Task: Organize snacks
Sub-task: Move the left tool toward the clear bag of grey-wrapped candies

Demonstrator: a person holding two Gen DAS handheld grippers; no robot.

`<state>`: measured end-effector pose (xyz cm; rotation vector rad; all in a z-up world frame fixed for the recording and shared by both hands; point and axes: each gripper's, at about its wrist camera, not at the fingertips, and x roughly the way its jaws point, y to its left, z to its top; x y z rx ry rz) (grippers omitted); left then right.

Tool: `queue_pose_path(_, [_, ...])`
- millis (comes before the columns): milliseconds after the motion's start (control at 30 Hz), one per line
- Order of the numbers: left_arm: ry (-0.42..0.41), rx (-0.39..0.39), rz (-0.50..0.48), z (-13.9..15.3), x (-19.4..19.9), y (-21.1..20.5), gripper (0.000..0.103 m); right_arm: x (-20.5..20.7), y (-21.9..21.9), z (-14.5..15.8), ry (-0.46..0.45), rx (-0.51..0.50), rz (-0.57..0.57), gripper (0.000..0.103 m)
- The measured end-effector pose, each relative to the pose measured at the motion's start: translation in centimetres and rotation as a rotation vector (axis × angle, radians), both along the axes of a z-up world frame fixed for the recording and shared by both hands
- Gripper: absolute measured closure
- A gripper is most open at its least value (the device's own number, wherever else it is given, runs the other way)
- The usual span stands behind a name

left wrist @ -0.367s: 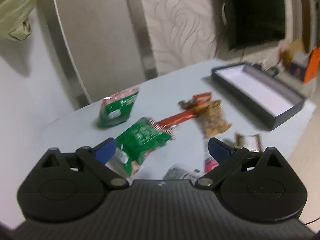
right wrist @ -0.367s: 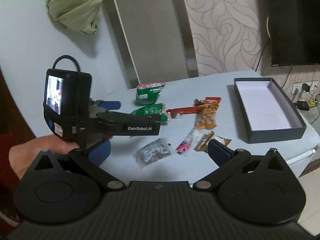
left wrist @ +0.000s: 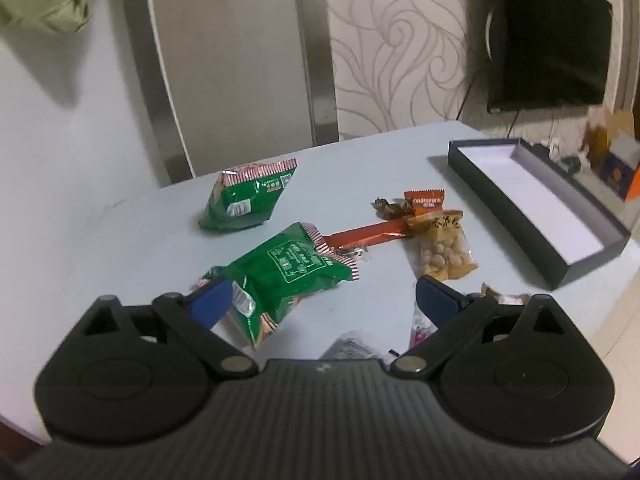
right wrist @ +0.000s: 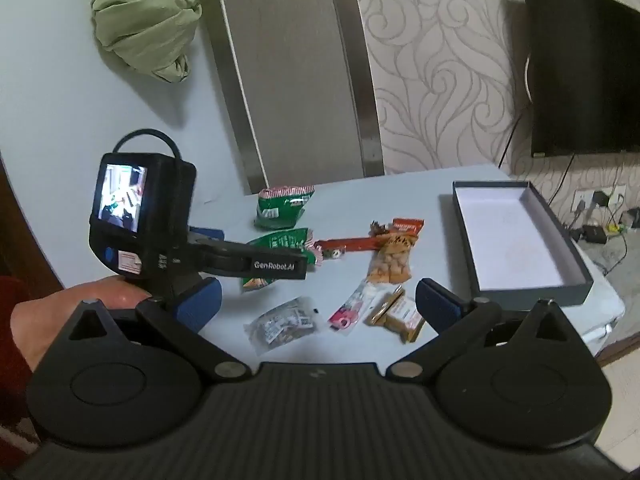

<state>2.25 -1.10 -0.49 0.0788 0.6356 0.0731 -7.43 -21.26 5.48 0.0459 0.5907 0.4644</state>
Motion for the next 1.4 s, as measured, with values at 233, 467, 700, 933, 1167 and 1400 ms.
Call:
queue_pose_path(233, [-0.053, -0.026, 0.038, -0.1, 0.0, 0.3, 0.003, 0.9, 0.4, -0.1, -0.039, -0.044, 0.006, 0.000])
queue_pose_path(467, [-0.030, -0.038, 0.048, 0.2, 0.9, 1.0, 0.003, 1.8, 0.9, -0.8, -0.031, -0.056, 0.015, 0.000])
queue_pose_path(700, [-0.094, 0.031, 0.067, -0.1, -0.3, 0.5, 0.003, 2.6, 1.6, -1.6, -0.009, -0.063, 0.033, 0.000])
queue_pose_path(933, [-0.009, -0.056, 0.057, -0.3, 0.5, 2.1, 0.003, 2.9, 2.1, -2.1, -0.003, -0.069, 0.047, 0.000])
queue_pose_path(1167, [-0.025, 0.024, 0.041, -0.7, -0.4, 1.9, 0.003, 2.7, 2.3, -2.4, -0.004, -0.068, 0.068, 0.000])
queue_pose_path(1400, [-0.021, -0.031, 0.040, -0.7, -0.8, 2.2, 0.003, 2.3, 2.6, -2.7, 0.006, -0.069, 0.071, 0.000])
